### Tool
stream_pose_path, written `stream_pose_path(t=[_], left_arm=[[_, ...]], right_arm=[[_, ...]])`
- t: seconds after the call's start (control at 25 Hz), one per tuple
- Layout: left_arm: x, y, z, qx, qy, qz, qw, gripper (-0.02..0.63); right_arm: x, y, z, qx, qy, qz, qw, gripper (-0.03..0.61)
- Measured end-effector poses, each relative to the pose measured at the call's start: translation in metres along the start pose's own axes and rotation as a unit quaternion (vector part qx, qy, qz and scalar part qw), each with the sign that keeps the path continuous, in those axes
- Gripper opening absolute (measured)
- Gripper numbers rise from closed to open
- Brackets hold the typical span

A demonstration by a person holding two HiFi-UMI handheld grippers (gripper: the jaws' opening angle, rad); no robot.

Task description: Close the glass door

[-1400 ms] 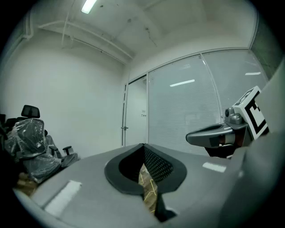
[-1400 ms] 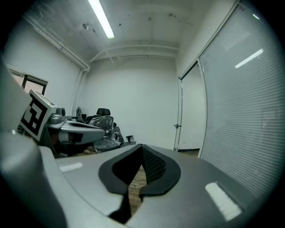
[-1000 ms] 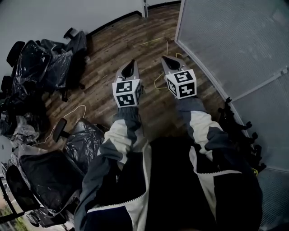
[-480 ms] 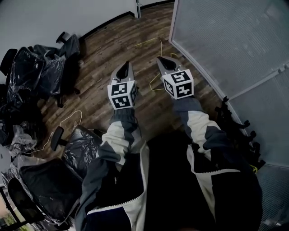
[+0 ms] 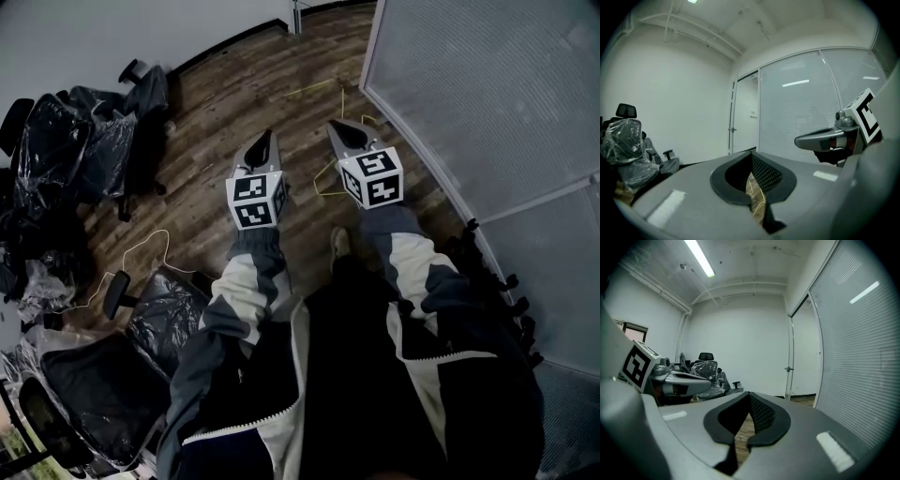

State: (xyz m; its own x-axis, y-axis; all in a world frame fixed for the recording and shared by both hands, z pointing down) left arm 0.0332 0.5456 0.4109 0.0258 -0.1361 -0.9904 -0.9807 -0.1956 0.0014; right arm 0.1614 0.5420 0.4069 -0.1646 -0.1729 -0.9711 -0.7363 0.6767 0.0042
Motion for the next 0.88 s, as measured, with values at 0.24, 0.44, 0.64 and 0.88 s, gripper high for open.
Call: stream_pose_path(t=[0.24, 0.44, 0.64, 0.88], left_arm=[[0.009, 0.012, -0.073, 0.035, 0.008, -0.005, 0.9993, 0.005], [0.019, 0.018, -0.143, 0.068, 0.014, 0.005, 0.9976, 0.005], [0.025, 0.015, -0.194, 0.085, 0.020, 0.003, 0.9962, 0.005], [0.029, 0.024, -0.227, 0.102, 0.034, 0.005, 0.9942, 0.005]], right_arm=[[0.008, -0.058, -0.059, 0.034, -0.003, -0.001, 0.999, 0.005], [0.022, -0.114, -0.112, 0.063, -0.001, 0.010, 0.998, 0.005], [0.027, -0.160, -0.146, 0.085, -0.002, 0.012, 0.996, 0.005], [0.034, -0.191, -0.177, 0.100, 0.000, 0.007, 0.995, 0.005]])
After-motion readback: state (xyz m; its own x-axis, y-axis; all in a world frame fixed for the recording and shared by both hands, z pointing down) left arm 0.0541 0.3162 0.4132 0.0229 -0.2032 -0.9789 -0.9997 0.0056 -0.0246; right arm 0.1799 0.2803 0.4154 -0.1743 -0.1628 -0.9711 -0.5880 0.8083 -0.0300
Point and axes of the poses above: the fingertips, and each gripper's own axes: z backward along the fingers, y to its left, x out of its top, the point moved 1 cm from there along z, backward along the fingers, and after that the axes turned 11 degrees about x, right-handed, at the moved point
